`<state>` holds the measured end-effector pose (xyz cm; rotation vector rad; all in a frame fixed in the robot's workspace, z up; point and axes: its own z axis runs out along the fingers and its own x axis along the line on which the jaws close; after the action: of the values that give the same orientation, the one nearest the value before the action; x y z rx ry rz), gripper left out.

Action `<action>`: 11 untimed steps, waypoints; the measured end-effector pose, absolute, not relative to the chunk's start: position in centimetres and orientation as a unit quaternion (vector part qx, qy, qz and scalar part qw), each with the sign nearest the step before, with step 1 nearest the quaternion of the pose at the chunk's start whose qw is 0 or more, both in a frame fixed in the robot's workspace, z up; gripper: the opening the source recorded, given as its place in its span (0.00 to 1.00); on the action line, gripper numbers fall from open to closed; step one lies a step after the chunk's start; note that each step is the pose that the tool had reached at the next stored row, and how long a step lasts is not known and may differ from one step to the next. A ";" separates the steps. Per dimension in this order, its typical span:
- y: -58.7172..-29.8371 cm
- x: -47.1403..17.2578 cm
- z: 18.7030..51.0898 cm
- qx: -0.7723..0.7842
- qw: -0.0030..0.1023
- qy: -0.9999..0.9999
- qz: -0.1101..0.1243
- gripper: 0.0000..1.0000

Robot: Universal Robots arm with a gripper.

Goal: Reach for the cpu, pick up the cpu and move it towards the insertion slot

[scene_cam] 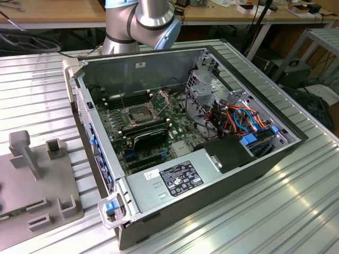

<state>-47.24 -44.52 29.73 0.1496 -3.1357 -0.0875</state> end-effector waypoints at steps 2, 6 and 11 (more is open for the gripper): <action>-44.5 -47.2 29.3 0.047 0.001 -0.998 -0.028 0.66; -44.5 -47.2 28.3 0.047 0.001 -0.998 -0.028 0.66; -44.5 -47.2 27.1 0.047 0.001 -0.999 -0.026 0.66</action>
<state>-47.24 -44.53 27.07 0.1484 -3.1356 -0.0805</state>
